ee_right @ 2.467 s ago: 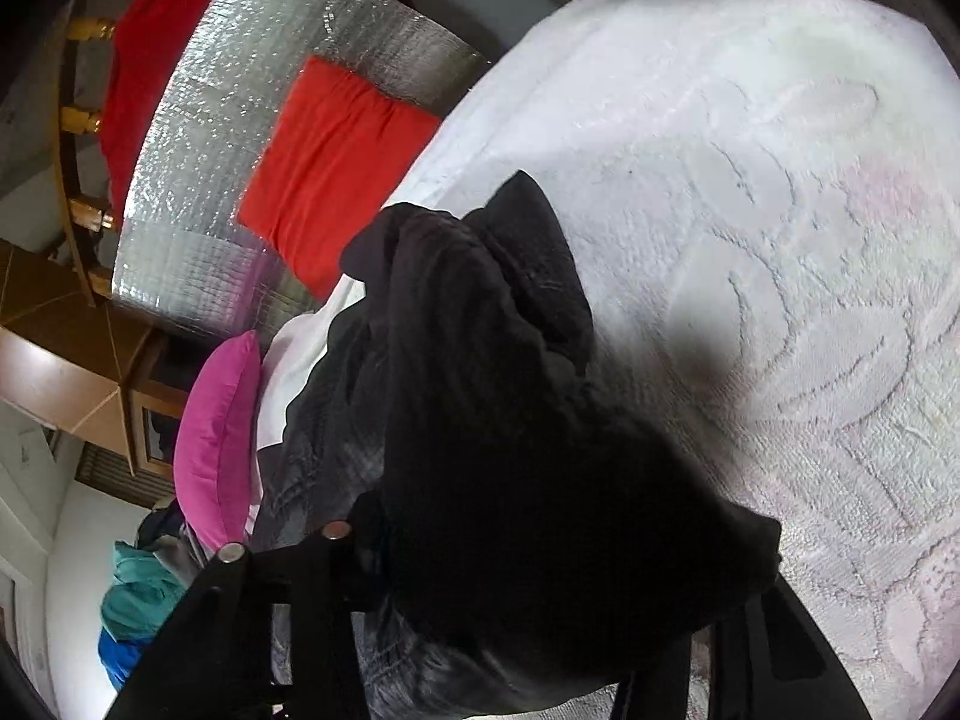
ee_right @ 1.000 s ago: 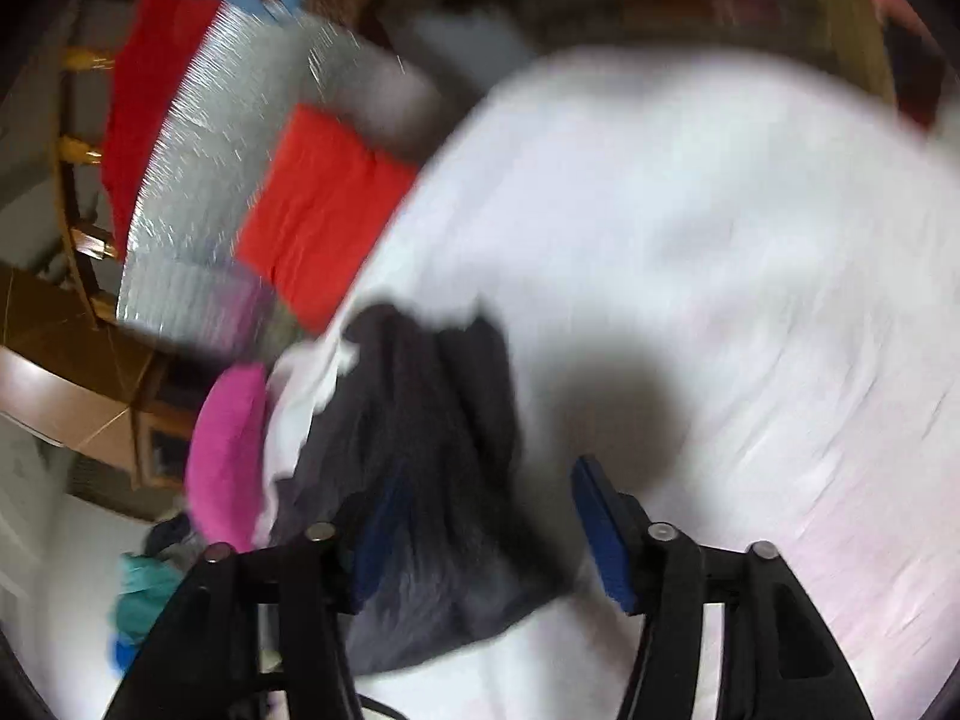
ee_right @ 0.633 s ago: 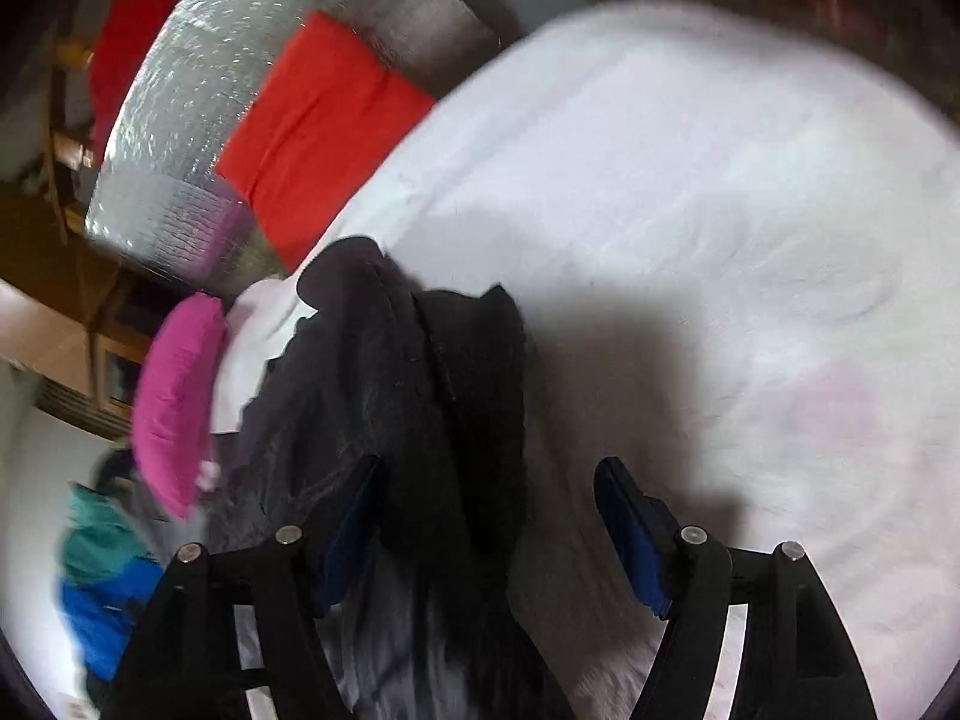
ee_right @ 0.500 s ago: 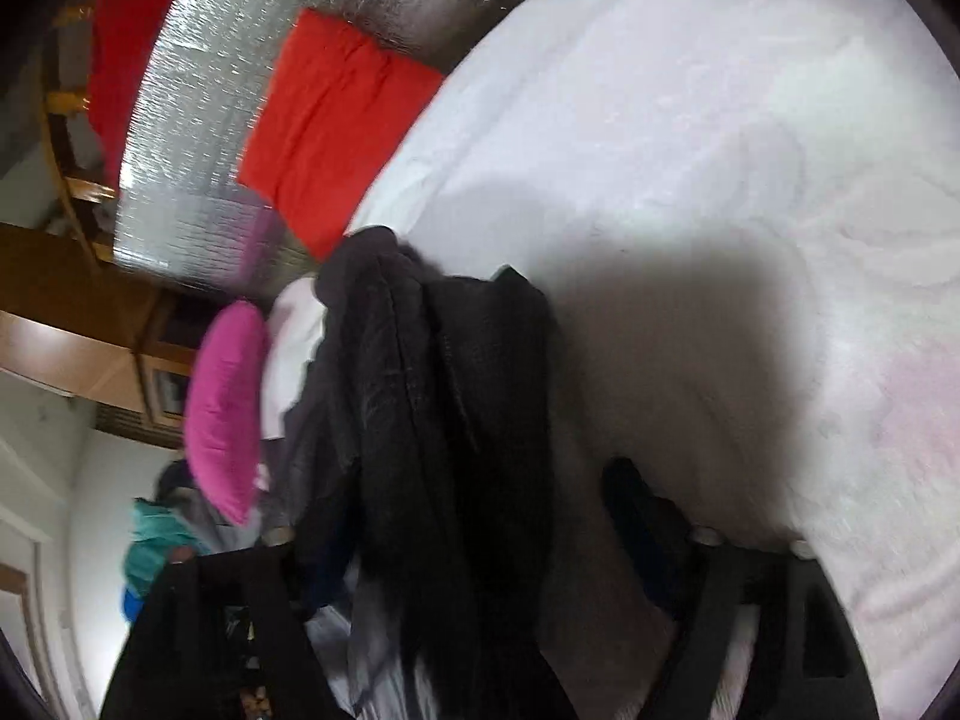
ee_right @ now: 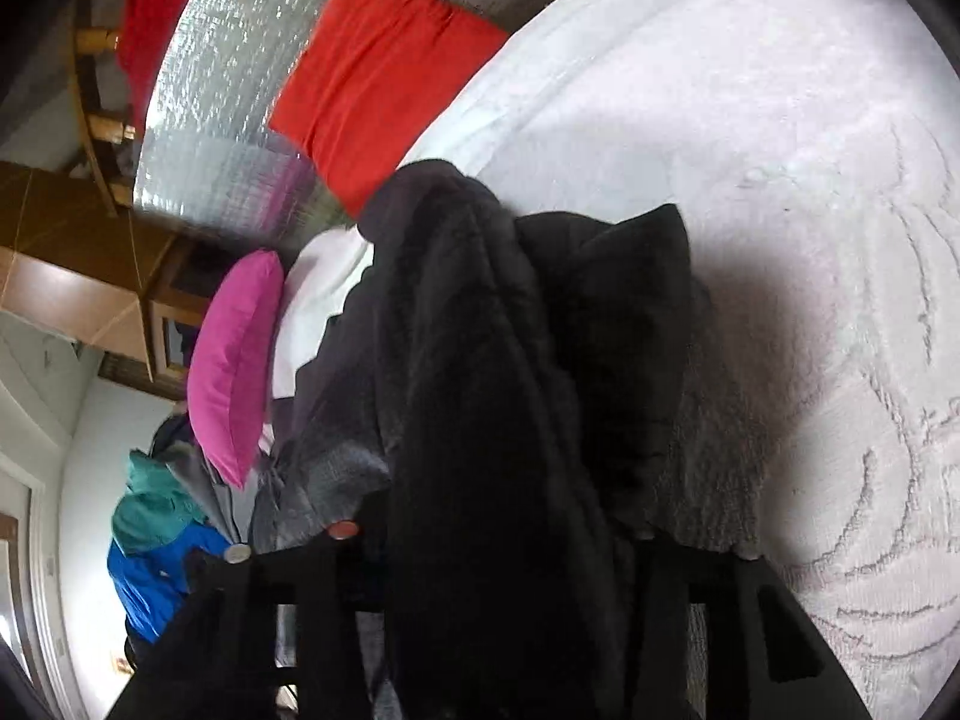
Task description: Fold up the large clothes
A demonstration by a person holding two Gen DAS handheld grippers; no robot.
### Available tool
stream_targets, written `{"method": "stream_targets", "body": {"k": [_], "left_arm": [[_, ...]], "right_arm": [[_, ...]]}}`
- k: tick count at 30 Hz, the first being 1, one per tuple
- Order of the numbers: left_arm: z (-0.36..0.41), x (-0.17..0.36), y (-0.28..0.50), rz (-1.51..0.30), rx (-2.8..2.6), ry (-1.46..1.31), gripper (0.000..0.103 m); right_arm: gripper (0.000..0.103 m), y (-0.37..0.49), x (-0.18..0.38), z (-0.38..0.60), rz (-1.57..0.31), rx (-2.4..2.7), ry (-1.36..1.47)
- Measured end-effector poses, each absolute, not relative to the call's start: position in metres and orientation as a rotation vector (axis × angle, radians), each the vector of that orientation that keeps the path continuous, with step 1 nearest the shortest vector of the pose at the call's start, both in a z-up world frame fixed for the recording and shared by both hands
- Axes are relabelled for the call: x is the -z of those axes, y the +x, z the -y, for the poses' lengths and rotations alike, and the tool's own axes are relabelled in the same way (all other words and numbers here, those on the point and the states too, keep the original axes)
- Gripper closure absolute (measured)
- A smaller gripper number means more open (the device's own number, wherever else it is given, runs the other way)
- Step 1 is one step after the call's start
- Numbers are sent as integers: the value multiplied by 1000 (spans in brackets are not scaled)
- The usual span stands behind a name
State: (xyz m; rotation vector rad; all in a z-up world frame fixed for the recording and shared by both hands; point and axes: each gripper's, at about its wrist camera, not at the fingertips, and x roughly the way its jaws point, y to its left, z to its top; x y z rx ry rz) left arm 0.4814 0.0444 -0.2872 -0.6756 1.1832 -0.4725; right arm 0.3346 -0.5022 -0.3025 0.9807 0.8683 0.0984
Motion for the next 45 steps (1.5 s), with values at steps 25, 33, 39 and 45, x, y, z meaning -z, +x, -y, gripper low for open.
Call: {"method": "stream_targets", "body": {"k": [25,33,39,45], "left_arm": [[-102,214,412,-993,198,-550,34],[-70,201,342,-959,284,-378,30],[-64,241,313,-1110,335,-528,30],[-62,267,318,-1178,292,-664,30]], "right_arm": [[32,258,247,530,-716,53,1001],[28,188,222,500,-639,16,1006],[28,180,254,464,-732,-18,1128],[28,196,287,448,-769,53,1213]]}}
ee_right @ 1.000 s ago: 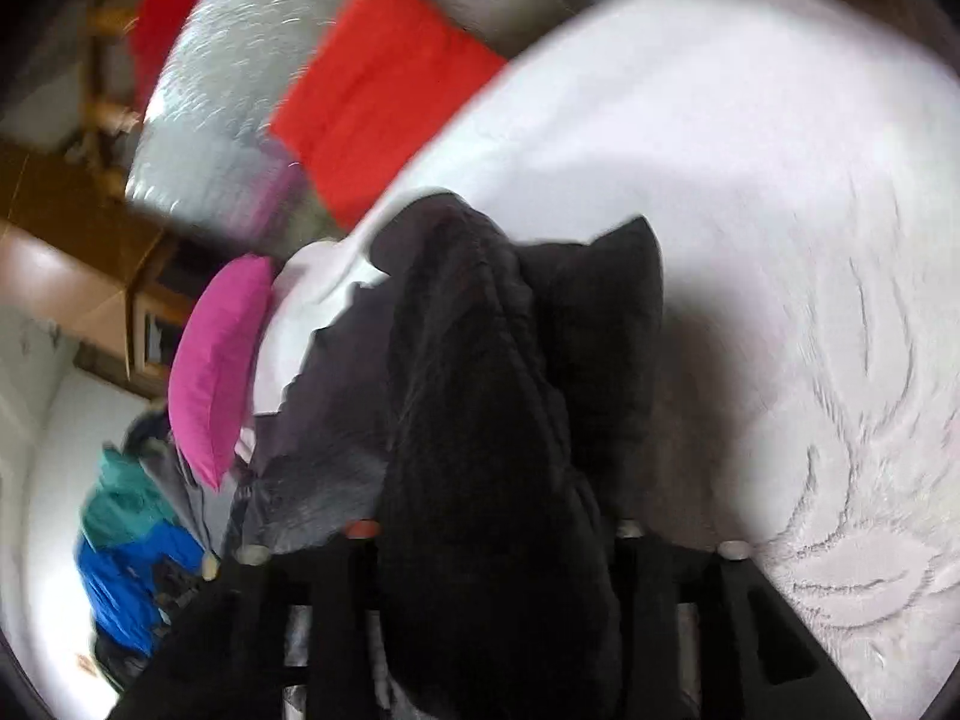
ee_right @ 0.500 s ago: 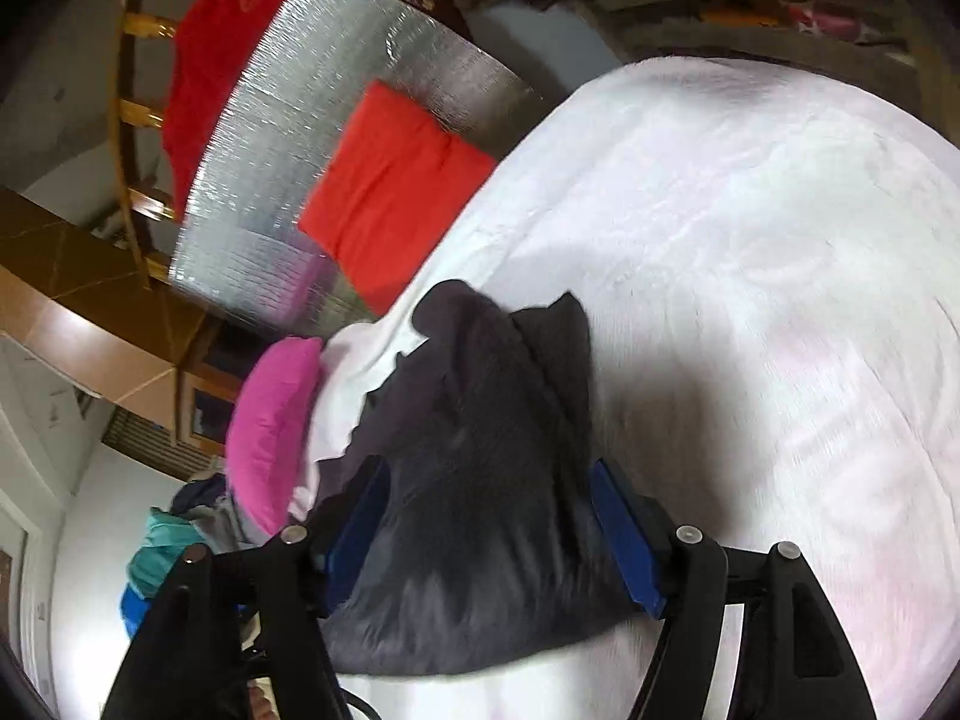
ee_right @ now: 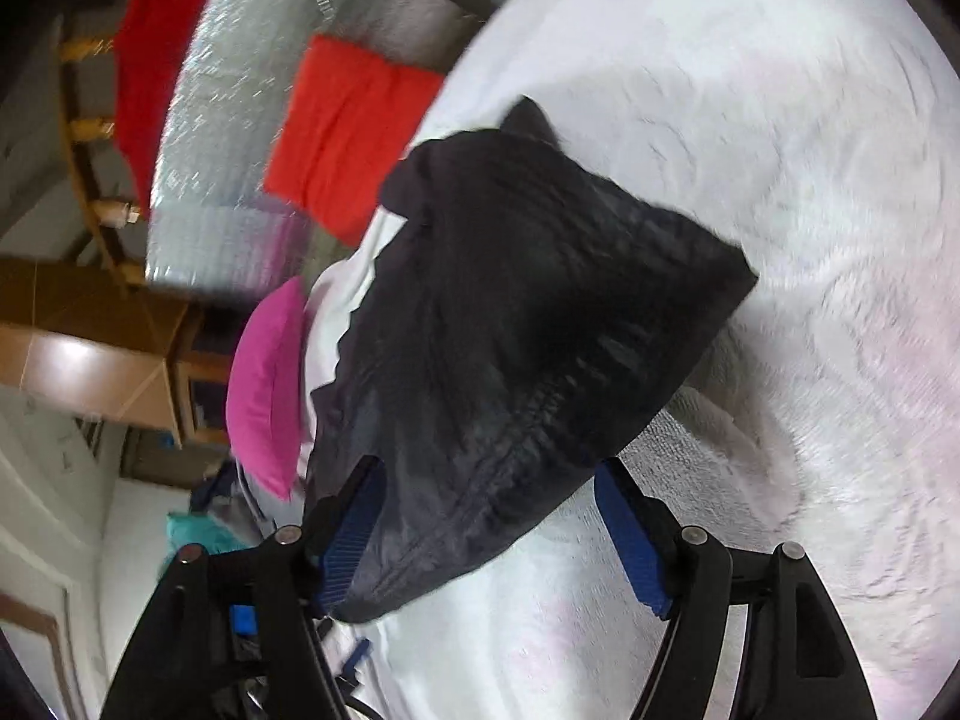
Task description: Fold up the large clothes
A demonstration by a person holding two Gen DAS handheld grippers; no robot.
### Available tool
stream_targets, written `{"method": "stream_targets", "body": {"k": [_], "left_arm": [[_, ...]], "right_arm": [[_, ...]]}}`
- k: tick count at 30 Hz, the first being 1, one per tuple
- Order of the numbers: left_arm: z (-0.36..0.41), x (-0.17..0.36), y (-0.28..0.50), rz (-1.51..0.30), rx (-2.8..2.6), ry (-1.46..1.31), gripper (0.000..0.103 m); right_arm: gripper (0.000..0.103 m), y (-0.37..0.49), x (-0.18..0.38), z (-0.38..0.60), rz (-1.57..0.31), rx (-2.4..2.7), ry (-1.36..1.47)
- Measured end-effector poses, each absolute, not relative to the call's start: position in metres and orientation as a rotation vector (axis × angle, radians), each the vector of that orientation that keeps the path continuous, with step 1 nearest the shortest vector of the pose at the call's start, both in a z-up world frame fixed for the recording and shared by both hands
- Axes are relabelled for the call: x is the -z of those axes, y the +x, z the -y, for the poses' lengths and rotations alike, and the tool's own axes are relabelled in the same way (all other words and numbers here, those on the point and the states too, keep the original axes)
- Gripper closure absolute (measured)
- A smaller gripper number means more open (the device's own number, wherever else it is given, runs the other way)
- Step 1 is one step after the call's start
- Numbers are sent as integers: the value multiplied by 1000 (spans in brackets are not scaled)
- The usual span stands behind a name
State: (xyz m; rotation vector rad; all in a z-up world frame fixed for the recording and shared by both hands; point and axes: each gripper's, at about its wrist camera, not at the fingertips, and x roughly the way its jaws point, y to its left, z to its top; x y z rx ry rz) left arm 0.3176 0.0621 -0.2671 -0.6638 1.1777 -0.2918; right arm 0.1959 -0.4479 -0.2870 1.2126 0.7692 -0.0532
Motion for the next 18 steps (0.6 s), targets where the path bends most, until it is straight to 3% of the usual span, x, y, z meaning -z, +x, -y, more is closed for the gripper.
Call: {"method": "stream_targets", "body": {"k": [4,8,16,18], "left_arm": [[-60,270,333,-1140,261,-711,30],[-53,277,350,-1155,240,-723,23],[-50,287,372,-1081,215,-808,22],[-48,288,375,-1058,210,-814,22]], "right_arm": [[28,209,309,452,-788,90,1296],[27,222,315,457,-743,110,1312],[27,242,319,464,-679,106,1300],[34,239,318,464,-666,120,1278]]}}
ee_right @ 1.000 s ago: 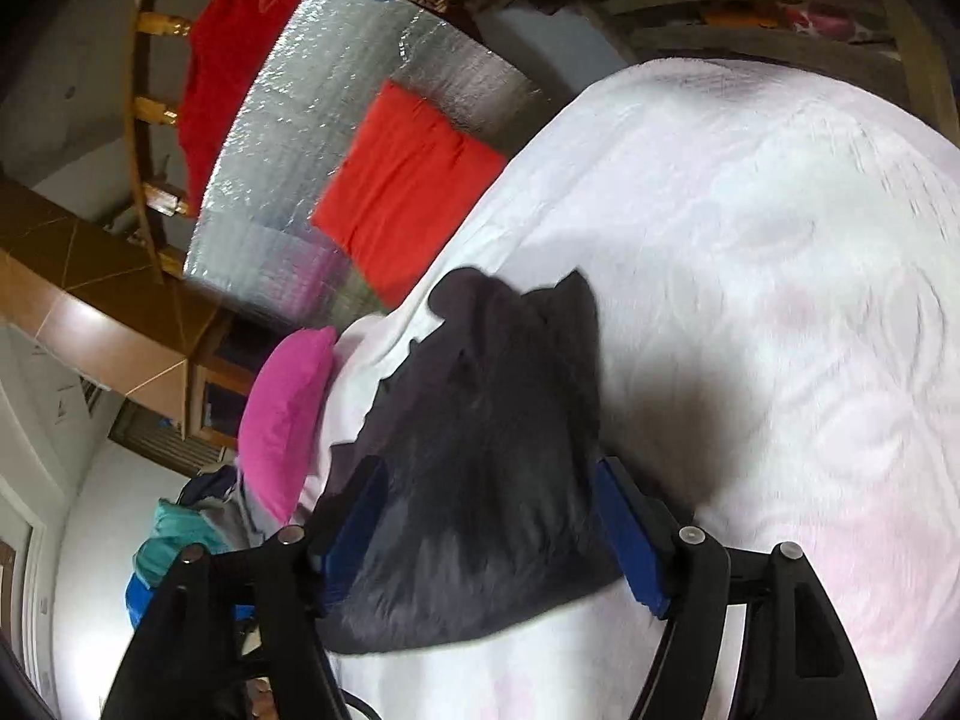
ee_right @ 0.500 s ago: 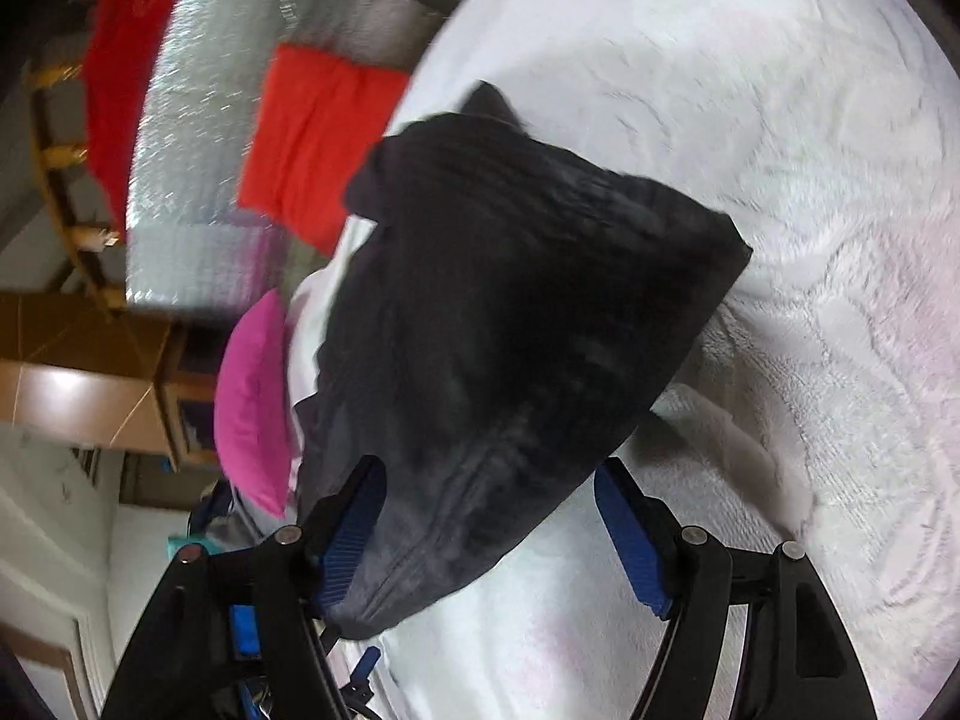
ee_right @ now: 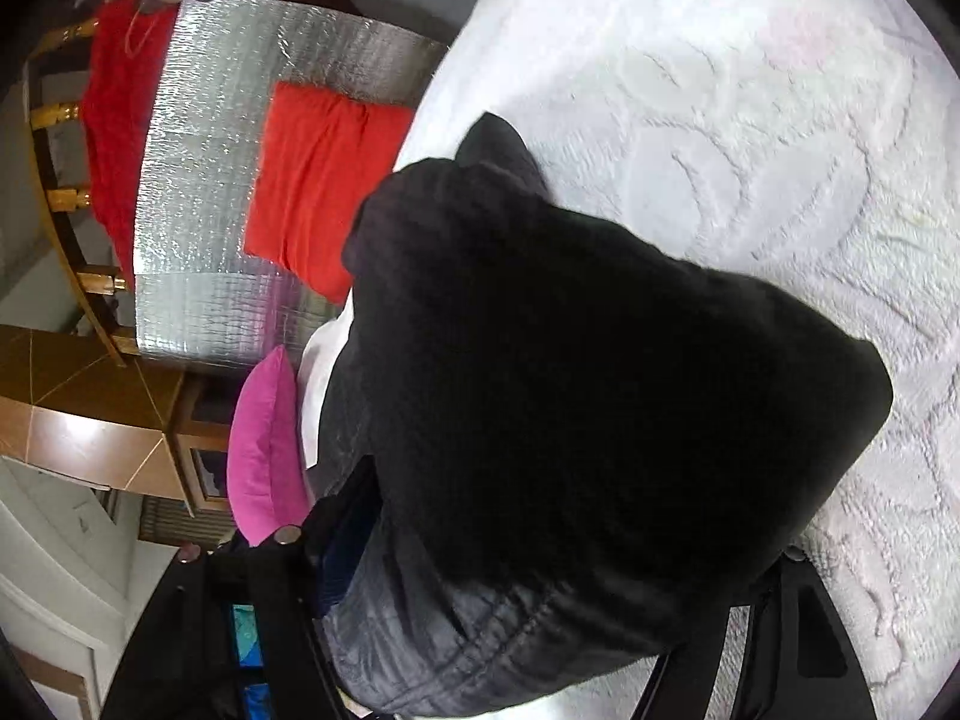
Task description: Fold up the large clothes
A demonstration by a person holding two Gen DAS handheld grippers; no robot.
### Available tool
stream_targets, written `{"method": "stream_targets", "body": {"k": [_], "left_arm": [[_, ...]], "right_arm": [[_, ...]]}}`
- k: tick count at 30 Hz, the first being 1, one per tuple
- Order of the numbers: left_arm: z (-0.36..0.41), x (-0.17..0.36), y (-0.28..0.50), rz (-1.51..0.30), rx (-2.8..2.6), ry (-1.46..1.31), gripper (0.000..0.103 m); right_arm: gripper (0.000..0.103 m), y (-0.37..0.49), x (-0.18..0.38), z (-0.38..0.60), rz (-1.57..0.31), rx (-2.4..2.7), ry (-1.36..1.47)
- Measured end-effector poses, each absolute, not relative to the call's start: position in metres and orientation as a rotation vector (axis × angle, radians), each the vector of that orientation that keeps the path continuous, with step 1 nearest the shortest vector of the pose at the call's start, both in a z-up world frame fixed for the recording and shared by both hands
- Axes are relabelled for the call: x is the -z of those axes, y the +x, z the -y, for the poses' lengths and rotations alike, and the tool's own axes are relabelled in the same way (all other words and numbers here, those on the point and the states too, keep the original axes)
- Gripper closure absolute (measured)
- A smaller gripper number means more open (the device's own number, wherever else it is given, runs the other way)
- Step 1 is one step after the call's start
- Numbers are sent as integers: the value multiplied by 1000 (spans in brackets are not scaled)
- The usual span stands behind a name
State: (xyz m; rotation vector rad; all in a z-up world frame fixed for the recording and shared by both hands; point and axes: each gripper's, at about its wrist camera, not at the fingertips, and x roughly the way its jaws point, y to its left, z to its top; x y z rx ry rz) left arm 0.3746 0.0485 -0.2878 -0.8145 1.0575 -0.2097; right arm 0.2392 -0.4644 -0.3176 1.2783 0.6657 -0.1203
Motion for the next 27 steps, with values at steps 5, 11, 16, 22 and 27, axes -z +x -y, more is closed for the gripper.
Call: {"method": "stream_targets", "body": {"k": [5,11,16,22,27], "left_arm": [[-47,282,372,-1017,197,-751,42],[-38,278,374,-1011,203,-713,57],[-37,273,365,-1006,204,-686,61],[-46,272,343,-1034,209,-676,61],[-51,264,323,-1039,210,-641,62]], "right_arm": [[49,238,317,460,-669,155,1230],[59,238,306,455,-656,166,1154],[60,230,307,453,-652,160,1160],[60,214,303,446,-667,153,1165],[60,193,306,441,-659,145,1192]]}}
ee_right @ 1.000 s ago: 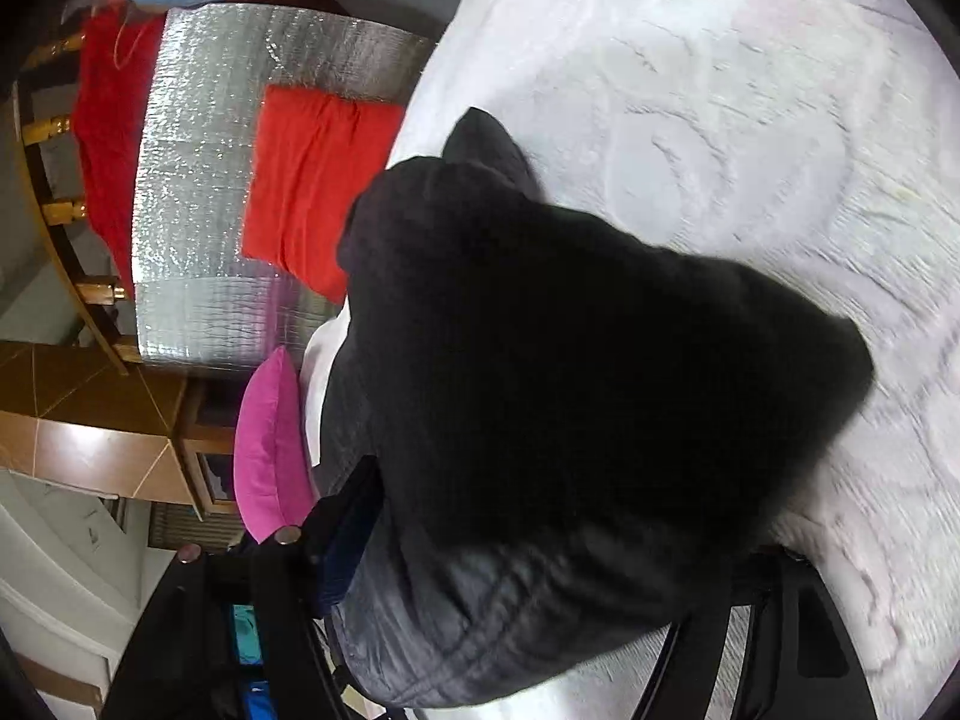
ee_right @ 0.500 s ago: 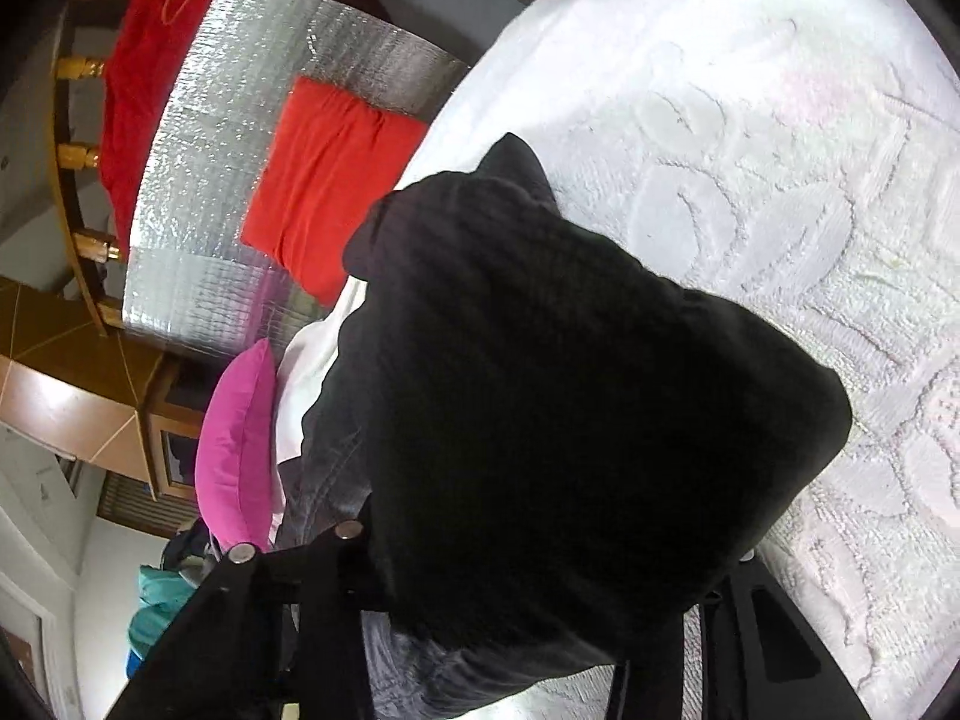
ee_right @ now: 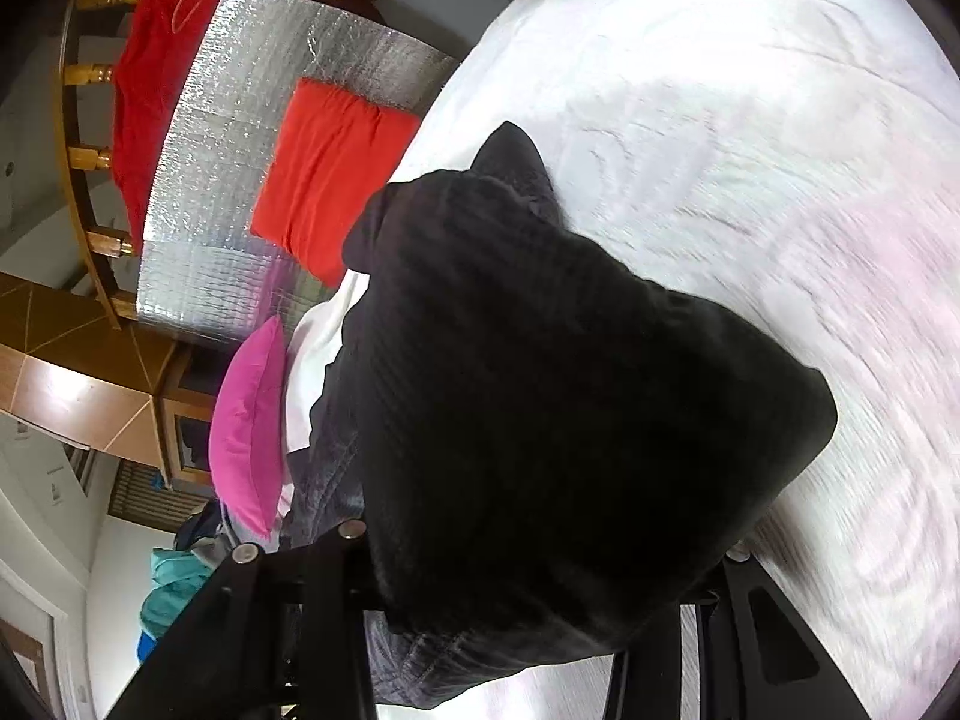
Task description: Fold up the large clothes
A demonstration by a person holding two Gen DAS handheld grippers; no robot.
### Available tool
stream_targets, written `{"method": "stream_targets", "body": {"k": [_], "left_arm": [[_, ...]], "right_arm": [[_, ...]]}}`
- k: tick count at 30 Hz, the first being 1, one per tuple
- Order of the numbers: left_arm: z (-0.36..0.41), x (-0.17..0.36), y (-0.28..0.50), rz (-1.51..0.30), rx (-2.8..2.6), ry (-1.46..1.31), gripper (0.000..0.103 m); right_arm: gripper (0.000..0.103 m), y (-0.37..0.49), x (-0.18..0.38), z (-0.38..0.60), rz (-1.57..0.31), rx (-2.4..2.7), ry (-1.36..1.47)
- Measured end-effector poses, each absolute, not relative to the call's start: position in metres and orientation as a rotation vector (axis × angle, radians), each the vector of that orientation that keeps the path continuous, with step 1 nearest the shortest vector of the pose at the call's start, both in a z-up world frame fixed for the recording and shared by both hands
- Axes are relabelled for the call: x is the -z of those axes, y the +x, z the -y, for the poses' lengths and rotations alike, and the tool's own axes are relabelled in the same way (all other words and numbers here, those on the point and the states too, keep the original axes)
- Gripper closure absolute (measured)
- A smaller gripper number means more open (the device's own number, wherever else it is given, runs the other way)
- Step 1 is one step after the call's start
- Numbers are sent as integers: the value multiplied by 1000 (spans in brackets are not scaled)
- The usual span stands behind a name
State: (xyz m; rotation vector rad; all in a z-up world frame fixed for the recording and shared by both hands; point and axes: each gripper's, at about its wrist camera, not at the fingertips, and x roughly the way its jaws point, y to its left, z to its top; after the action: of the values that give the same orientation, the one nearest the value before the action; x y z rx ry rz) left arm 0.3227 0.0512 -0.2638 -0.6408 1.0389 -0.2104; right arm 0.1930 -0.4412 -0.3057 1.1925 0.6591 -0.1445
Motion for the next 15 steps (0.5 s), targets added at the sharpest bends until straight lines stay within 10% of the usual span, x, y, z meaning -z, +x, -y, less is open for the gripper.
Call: {"method": "stream_targets", "body": {"k": [15], "left_arm": [[-60,255,293,-1012,202,-608,65]], "right_arm": [[62,156,298,422,-637,96,1177]]}}
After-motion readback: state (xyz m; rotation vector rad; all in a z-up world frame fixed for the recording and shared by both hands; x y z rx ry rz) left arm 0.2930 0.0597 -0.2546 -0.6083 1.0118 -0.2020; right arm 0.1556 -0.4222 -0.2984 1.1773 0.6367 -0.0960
